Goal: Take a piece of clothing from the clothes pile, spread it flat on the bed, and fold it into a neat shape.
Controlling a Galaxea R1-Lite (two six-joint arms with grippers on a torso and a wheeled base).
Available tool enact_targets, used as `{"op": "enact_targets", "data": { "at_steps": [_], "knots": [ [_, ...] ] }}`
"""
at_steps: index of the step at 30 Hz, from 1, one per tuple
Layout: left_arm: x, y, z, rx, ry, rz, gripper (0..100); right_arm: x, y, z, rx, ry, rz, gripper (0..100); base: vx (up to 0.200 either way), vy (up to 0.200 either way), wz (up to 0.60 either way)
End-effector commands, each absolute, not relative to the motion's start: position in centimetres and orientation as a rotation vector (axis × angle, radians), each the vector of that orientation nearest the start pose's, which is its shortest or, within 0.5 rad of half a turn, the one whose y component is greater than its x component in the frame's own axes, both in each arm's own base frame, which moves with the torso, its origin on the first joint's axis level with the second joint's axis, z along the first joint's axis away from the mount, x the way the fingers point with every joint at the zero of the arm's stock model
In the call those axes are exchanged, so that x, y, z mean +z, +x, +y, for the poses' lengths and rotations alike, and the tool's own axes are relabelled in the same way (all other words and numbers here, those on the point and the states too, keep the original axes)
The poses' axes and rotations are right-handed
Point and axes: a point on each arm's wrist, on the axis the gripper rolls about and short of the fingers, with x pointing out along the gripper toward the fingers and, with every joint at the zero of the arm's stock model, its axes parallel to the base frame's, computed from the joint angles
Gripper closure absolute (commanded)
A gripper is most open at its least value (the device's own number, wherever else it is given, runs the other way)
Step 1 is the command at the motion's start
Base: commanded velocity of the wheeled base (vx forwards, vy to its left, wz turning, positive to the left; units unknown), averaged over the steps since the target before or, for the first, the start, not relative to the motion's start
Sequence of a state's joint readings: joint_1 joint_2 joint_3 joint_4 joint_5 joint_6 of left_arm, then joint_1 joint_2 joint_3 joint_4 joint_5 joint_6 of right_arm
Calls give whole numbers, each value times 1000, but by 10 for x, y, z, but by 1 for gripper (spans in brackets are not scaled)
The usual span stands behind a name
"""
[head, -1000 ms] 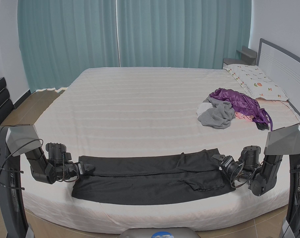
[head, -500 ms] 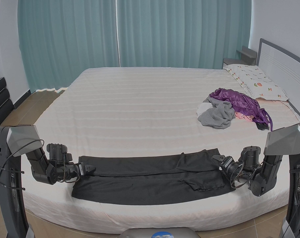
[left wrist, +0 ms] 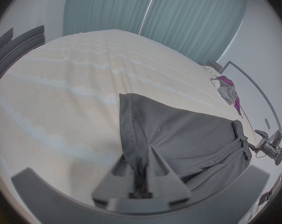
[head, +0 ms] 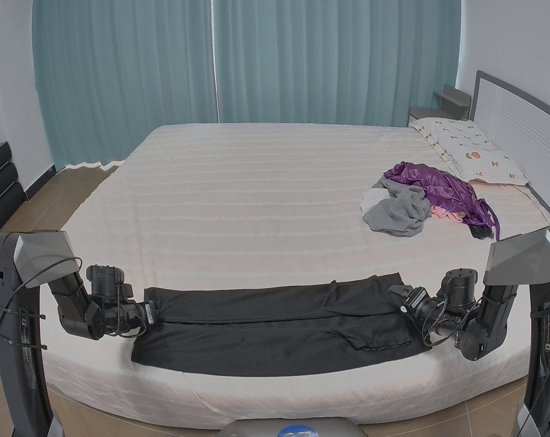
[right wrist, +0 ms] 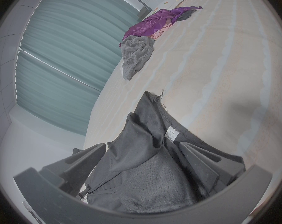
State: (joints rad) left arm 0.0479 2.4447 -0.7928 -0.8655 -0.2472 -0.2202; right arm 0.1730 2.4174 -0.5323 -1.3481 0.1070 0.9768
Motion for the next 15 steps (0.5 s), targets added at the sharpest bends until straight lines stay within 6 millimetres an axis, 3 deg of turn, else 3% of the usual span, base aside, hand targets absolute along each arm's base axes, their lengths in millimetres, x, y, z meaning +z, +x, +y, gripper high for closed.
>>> {"op": "enact_targets", "data": {
  "at_steps": [1, 15],
  "knots": [
    [-58, 363, 12, -101, -327, 793, 100, -44, 325, 59, -12, 928, 628, 0, 0, 0, 0],
    [-41, 364, 12, -78, -391, 694, 100, -43, 325, 59, -11, 929, 627, 0, 0, 0, 0]
  ]
}}
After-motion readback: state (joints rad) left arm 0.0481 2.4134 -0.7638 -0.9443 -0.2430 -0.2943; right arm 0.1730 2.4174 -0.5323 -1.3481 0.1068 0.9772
